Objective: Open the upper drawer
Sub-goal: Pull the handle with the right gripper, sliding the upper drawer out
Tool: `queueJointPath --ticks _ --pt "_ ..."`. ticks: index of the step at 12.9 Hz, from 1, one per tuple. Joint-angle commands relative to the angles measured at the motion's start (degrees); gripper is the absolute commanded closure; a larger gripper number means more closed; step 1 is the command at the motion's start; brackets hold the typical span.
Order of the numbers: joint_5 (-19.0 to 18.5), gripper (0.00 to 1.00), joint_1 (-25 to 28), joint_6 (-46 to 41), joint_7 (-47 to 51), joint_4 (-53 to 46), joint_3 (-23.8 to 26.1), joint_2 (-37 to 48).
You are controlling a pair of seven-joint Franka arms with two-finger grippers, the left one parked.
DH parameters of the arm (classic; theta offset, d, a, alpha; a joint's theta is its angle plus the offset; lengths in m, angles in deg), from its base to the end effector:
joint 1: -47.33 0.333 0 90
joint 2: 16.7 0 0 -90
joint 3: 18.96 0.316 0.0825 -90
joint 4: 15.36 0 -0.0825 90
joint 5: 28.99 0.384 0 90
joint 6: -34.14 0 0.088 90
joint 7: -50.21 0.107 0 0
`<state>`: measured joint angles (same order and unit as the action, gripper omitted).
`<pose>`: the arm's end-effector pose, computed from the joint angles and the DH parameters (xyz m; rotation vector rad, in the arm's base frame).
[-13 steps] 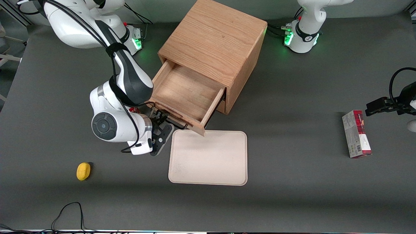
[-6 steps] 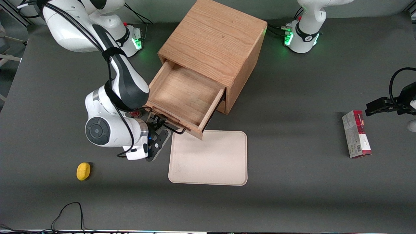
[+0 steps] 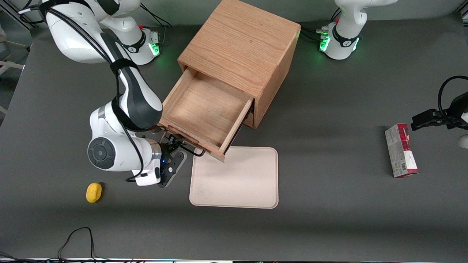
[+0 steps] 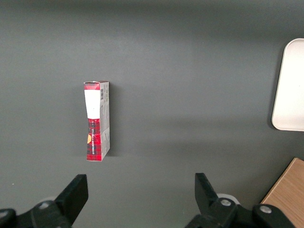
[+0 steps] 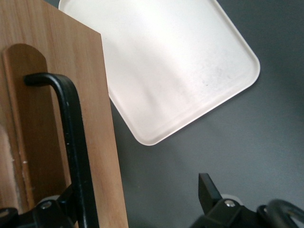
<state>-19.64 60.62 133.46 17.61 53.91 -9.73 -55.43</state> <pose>0.6741 0.2636 0.3757 -2.5809 -1.2404 0.1712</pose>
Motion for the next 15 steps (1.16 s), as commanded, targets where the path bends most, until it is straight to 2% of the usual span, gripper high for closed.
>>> queueJointPath --ticks 1,11,15 --pt "-0.11 0.00 -0.99 0.53 -1.42 -3.52 0.34 -1.97" --pt "-0.11 0.00 -2.39 0.53 -1.15 -6.78 0.34 -1.71" --pt "-0.20 0.00 -4.67 -0.87 -1.33 -8.37 0.17 0.66"
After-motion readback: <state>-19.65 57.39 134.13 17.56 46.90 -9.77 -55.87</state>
